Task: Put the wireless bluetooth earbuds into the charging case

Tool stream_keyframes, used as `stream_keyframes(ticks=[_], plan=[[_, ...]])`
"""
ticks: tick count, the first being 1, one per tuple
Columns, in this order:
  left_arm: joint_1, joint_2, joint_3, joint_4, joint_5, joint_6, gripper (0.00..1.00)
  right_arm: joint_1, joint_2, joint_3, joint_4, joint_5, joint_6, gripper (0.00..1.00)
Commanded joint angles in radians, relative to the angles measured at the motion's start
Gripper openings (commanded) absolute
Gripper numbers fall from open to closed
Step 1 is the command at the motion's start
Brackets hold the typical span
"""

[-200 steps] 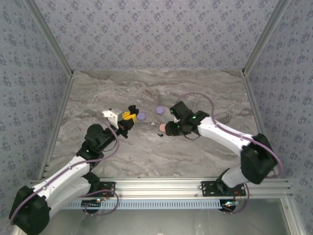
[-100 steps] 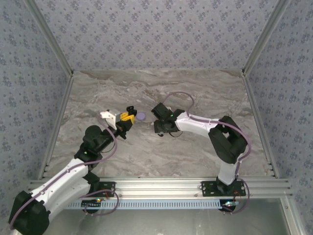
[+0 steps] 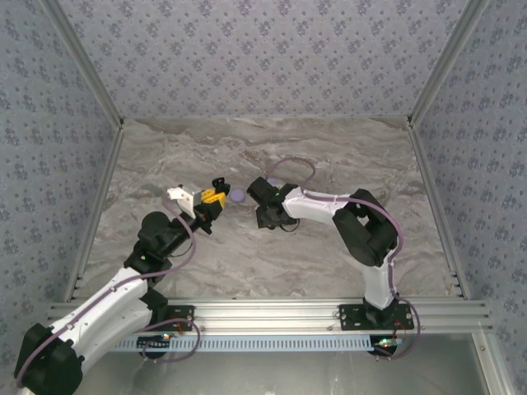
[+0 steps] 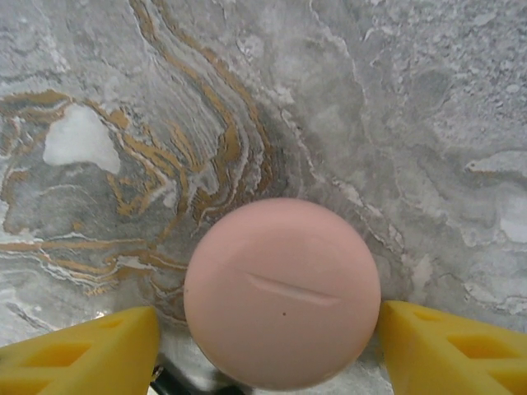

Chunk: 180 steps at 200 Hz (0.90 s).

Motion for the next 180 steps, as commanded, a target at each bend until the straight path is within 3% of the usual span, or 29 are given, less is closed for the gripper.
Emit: stream_keyframes(ticks=[1, 180], plan=[[0.005, -0.013, 0.006, 0.016, 0.014, -0.005, 0.00, 0.007, 0.016, 0.012, -0.053, 0.033, 0.001, 0.73], [0.005, 0.006, 0.026, 0.013, 0.016, -0.018, 0.00, 0.030, -0.127, -0.184, -0.055, -0.062, -0.032, 0.66]])
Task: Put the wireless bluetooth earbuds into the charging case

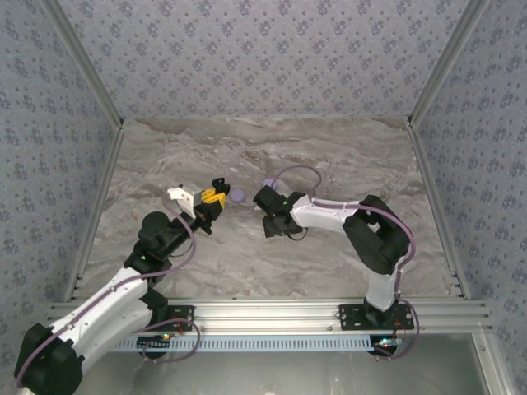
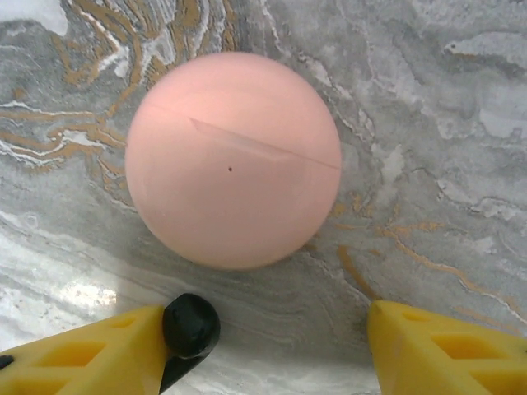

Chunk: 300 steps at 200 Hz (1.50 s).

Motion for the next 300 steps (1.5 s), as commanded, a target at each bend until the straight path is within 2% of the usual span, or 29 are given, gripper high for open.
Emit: stream_keyframes(ticks=[1, 48, 89, 154, 183, 300], plan=[[0.005, 0.004, 0.026, 0.016, 0.015, -0.016, 0.00, 0.011, -0.022, -0.033, -0.082, -0.036, -0.010, 0.66], [0.005, 0.010, 0.027, 0.020, 0.020, -0.023, 0.00, 0.006, -0.073, -0.001, -0.061, -0.052, -0.027, 0.61], [0.006, 0.009, 0.027, 0.019, 0.024, -0.024, 0.00, 0.002, -0.024, 0.034, -0.048, -0.044, -0.032, 0.51], [0.006, 0.010, 0.024, 0.020, 0.024, -0.023, 0.00, -0.001, 0.056, 0.104, -0.028, -0.069, -0.035, 0.42], [0.005, 0.011, 0.023, 0.020, 0.023, -0.020, 0.00, 0.000, 0.076, 0.113, -0.031, -0.085, -0.040, 0.33], [0.005, 0.030, 0.031, 0.031, 0.024, -0.022, 0.00, 0.005, 0.037, 0.072, -0.062, -0.105, -0.044, 0.26]])
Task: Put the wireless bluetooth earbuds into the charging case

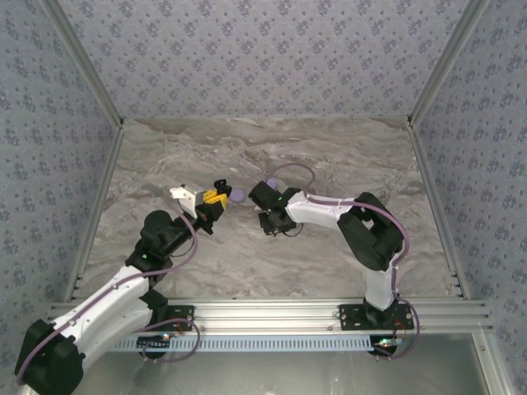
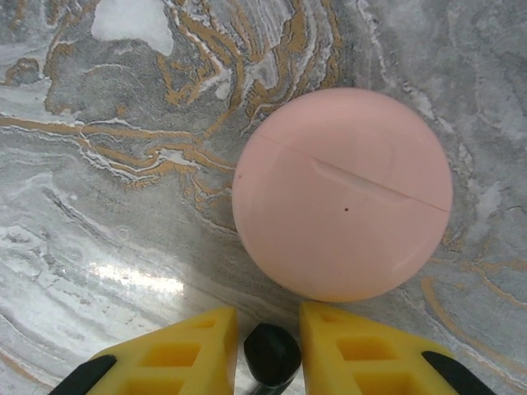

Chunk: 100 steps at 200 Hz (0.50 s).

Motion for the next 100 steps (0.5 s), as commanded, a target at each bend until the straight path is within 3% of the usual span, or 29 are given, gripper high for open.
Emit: stream_keyframes(ticks=[1, 55, 100], plan=[[0.006, 0.003, 0.031, 0.033, 0.013, -0.008, 0.00, 0.005, -0.019, -0.017, -0.043, -0.025, -0.010, 0.25], [0.005, 0.023, 0.033, 0.047, 0.029, -0.015, 0.00, 0.007, -0.119, -0.058, -0.037, 0.011, -0.041, 0.22], [0.004, 0.082, 0.060, 0.087, 0.101, -0.045, 0.00, 0.001, -0.340, -0.082, -0.019, 0.081, -0.127, 0.23]])
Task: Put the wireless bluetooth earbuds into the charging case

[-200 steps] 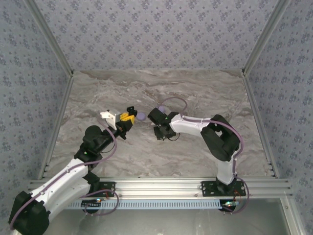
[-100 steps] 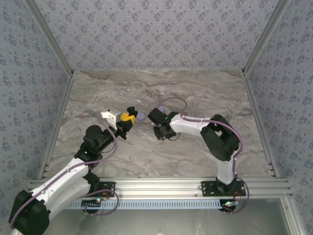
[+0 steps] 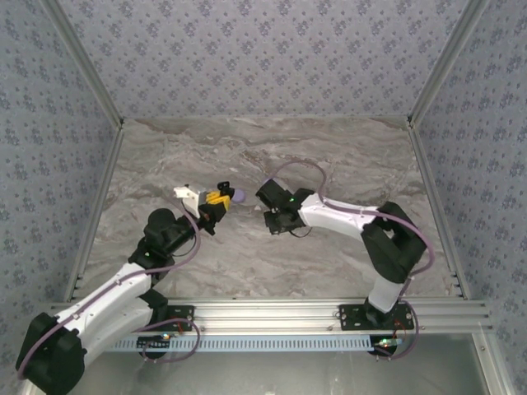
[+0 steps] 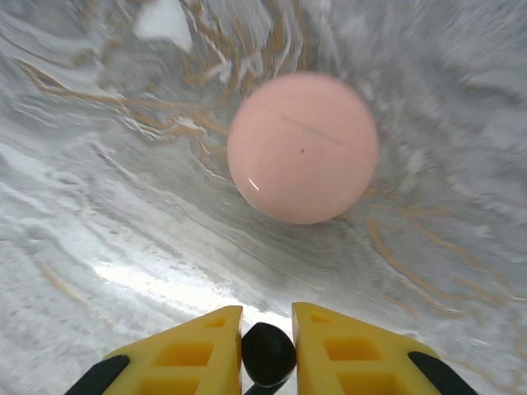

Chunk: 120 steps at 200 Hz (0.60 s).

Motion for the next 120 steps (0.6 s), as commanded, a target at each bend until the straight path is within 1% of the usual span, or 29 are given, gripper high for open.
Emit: stream_keyframes(ticks=[1, 36, 72, 96, 120], plan=[[0.004, 0.027, 0.061, 0.074, 0.070, -0.028, 0.00, 0.000, -0.149, -0.006, -0.003, 0.062, -0.078, 0.23], [-0.013, 0.088, 0.096, 0.126, 0.166, -0.055, 0.00, -0.019, -0.363, -0.008, 0.087, 0.046, -0.216, 0.23], [-0.060, 0.148, 0.175, 0.119, 0.247, -0.078, 0.00, -0.045, -0.543, -0.046, 0.251, -0.041, -0.346, 0.24], [-0.081, 0.188, 0.224, 0.116, 0.285, -0.118, 0.00, -0.082, -0.620, -0.091, 0.357, -0.133, -0.415, 0.25], [-0.096, 0.228, 0.250, 0.146, 0.308, -0.162, 0.00, -0.089, -0.651, -0.124, 0.430, -0.185, -0.449, 0.25]])
